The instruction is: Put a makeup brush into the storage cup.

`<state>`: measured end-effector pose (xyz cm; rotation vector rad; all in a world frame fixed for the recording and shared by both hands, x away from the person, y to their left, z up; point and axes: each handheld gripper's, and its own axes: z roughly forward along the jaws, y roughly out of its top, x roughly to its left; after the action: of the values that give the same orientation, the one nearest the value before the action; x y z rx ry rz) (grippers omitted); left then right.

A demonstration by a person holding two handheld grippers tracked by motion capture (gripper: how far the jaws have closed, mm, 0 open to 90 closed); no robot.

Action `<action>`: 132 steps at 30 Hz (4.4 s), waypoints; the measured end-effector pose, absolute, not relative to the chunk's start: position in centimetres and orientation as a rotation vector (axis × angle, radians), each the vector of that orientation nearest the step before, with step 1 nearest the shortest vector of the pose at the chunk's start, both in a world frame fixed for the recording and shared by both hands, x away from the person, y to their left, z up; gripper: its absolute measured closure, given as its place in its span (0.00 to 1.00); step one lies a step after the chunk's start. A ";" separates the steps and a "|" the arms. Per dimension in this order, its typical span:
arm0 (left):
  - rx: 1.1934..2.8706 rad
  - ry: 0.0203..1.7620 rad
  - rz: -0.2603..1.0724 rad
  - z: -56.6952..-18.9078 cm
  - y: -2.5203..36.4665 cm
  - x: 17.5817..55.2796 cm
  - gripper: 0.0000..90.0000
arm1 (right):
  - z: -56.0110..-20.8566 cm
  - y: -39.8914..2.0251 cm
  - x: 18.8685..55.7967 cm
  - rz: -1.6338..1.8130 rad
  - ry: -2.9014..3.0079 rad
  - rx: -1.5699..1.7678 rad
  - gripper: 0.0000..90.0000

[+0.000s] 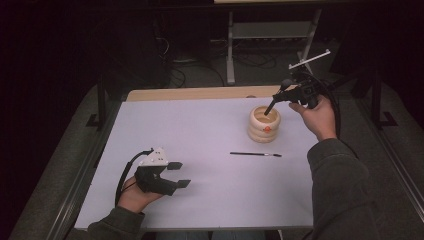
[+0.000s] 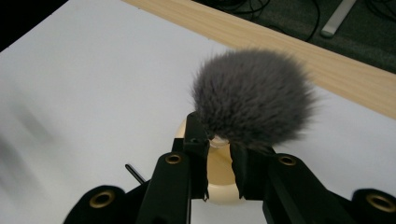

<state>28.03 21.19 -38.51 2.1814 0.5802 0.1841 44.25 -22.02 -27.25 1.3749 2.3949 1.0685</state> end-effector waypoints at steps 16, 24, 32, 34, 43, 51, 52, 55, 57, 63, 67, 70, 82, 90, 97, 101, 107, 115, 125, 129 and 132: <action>2.180 0.584 0.179 -38.5 21.3 28.1 0.38 | -29.2 -21.4 45.0 1.044 2.393 1.420 0.84; 2.186 0.580 0.183 -38.5 21.2 28.1 0.38 | -30.4 -21.5 45.0 1.053 2.386 1.449 0.84; 2.177 0.583 0.180 -38.5 21.3 28.1 0.38 | -31.7 -21.5 45.1 1.042 2.377 1.484 0.84; 2.172 0.591 0.173 -38.5 21.3 28.1 0.38 | -32.0 -21.5 45.0 1.047 2.375 1.484 0.84; 2.182 0.589 0.169 -38.6 21.2 28.1 0.37 | -32.8 -21.8 44.8 1.055 2.361 1.511 0.84; 2.195 0.584 0.183 -38.7 21.1 28.1 0.36 | -32.9 -22.0 44.7 1.044 2.362 1.513 0.84; 2.193 0.585 0.180 -38.7 21.1 28.1 0.36 | -32.9 -22.0 44.7 1.040 2.361 1.512 0.84; 2.188 0.593 0.175 -38.7 21.1 28.1 0.36 | -33.1 -22.1 44.5 1.067 2.365 1.507 0.83; 2.188 0.594 0.173 -38.7 21.1 28.1 0.36 | -33.5 -22.2 44.5 1.062 2.372 1.513 0.83; 2.185 0.591 0.169 -38.7 21.2 28.1 0.36 | -34.2 -22.7 43.9 1.088 2.351 1.510 0.71; 2.192 0.583 0.170 -38.7 21.2 28.2 0.36 | -34.2 -23.3 43.3 1.114 2.342 1.510 0.63; 2.191 0.584 0.170 -38.7 21.3 28.2 0.36 | -34.3 -23.7 43.1 1.131 2.343 1.493 0.60; 2.182 0.583 0.158 -38.8 21.3 28.4 0.35 | -33.6 -24.1 40.6 1.200 2.345 1.391 0.54; 2.177 0.585 0.167 -38.6 21.5 28.4 0.35 | -33.1 -23.8 39.9 1.236 2.387 1.311 0.51; 2.175 0.593 0.165 -38.6 21.5 28.5 0.35 | -33.4 -23.0 39.2 1.237 2.440 1.225 0.39; 2.177 0.590 0.168 -38.6 21.5 28.5 0.35 | -33.7 -22.3 38.6 1.216 2.479 1.168 0.34; 2.164 0.599 0.164 -38.6 21.6 28.5 0.35 | -33.8 -21.7 37.9 1.217 2.513 1.096 0.29; 2.164 0.601 0.164 -38.5 21.7 28.5 0.34 | -33.7 -21.2 37.0 1.231 2.537 1.045 0.28; 2.167 0.597 0.161 -38.6 21.6 28.6 0.34 | -35.0 -21.4 36.7 1.194 2.568 1.024 0.28; 2.166 0.597 0.164 -38.5 21.7 28.5 0.34 | -35.1 -21.5 36.5 1.198 2.579 1.000 0.28; 2.157 0.603 0.164 -38.4 21.7 28.4 0.34 | -35.1 -21.4 36.4 1.193 2.582 1.012 0.28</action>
<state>28.42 21.73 -38.40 2.1574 0.6027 0.1637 36.35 -21.44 -35.12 1.0123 2.5815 1.1932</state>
